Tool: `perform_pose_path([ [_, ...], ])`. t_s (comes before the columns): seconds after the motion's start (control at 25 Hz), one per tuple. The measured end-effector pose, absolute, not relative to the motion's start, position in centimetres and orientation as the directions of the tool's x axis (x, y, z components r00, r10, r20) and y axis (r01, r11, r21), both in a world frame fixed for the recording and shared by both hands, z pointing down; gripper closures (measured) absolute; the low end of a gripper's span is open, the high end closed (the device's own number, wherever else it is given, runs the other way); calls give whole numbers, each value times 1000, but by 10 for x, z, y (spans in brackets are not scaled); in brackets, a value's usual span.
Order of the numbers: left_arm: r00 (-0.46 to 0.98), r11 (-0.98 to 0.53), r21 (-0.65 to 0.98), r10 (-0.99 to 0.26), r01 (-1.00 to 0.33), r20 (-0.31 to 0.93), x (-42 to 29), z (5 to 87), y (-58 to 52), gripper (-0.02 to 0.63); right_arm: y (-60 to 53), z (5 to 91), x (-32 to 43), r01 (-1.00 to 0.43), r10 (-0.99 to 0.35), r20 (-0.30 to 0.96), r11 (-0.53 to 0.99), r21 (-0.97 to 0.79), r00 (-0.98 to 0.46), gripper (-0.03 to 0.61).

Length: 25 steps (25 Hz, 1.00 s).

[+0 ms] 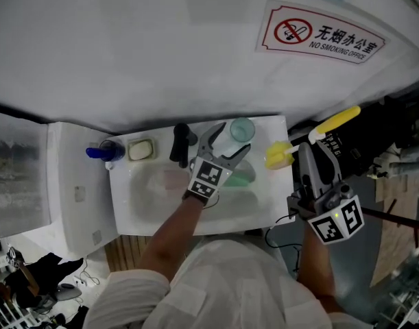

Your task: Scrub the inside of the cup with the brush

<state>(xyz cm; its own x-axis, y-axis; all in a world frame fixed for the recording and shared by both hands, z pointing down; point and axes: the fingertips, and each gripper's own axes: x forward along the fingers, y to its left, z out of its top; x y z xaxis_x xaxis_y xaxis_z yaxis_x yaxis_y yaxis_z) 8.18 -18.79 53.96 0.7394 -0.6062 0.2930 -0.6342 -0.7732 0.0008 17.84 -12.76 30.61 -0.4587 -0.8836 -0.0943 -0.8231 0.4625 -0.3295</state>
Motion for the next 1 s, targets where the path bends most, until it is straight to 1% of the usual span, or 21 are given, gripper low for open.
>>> perform_pose_path([
  [0.24,739,-760,63,-605,-647,295,72,516,-165,252,-116,297,173,-816,-875,-111,481,-322,-472,546],
  [0.48,749,-793,64,-540,-605,384,77,530,-123,252,-108,298,167,-800,-860,-105,505,-323,-500,546],
  [0.6,745,-793,115,-498,-599,443,80,548,-107,252,-107,300,163,-788,-845,-98,527,-320,-525,546],
  [0.8,698,-682,278,-472,-676,539,84,571,-85,252,-110,303,156,-759,-814,-90,570,-315,-575,546],
  [1.0,622,-527,351,-532,-774,574,83,582,-85,252,-120,307,143,-708,-754,-76,642,-293,-652,546],
])
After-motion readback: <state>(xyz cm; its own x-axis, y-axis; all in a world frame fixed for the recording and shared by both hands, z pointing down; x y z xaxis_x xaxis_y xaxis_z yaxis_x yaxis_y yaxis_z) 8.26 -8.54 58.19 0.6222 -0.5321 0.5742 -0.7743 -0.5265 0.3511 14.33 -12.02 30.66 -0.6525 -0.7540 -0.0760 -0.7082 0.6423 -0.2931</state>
